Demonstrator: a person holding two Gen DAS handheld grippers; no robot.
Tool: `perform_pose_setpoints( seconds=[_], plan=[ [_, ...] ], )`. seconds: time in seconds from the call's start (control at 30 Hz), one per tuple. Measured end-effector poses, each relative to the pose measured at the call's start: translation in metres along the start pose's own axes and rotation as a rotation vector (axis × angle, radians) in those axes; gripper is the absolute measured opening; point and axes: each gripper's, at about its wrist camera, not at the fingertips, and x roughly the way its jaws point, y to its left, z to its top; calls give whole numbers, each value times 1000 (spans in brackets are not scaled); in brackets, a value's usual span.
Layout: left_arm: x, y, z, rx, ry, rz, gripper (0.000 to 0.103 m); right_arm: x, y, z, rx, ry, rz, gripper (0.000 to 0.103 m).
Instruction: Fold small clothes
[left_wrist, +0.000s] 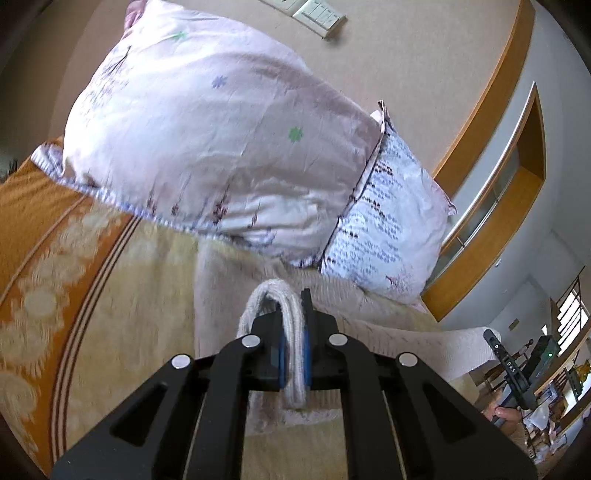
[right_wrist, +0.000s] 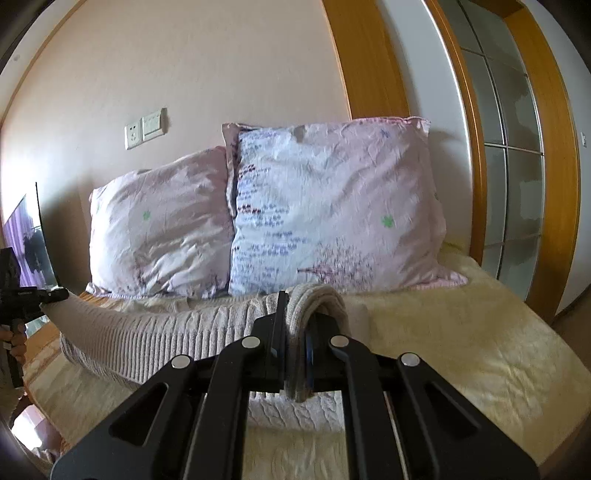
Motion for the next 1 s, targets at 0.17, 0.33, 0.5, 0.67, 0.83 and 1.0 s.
perform_pose_setpoints(
  seconds=[0.17, 0.33, 0.5, 0.67, 0.83, 1.0],
  plan=[
    [23, -4, 29, 29, -24, 11, 7, 29, -3, 15, 13, -11, -19, 7],
    [71, 15, 35, -20, 32, 63, 7, 77, -21, 9, 84, 79, -20, 7],
    [117, 48, 22, -139, 147, 102, 7, 131, -43, -15, 197, 243, -33, 7],
    [144, 73, 16, -258, 199, 103, 8, 175, -72, -37, 386, 383, -39, 8],
    [159, 83, 18, -346, 225, 88, 23, 194, -86, -36, 563, 424, 1, 20],
    [146, 80, 31, -383, 143, 72, 54, 172, -76, -15, 521, 285, 26, 65]
  ],
)
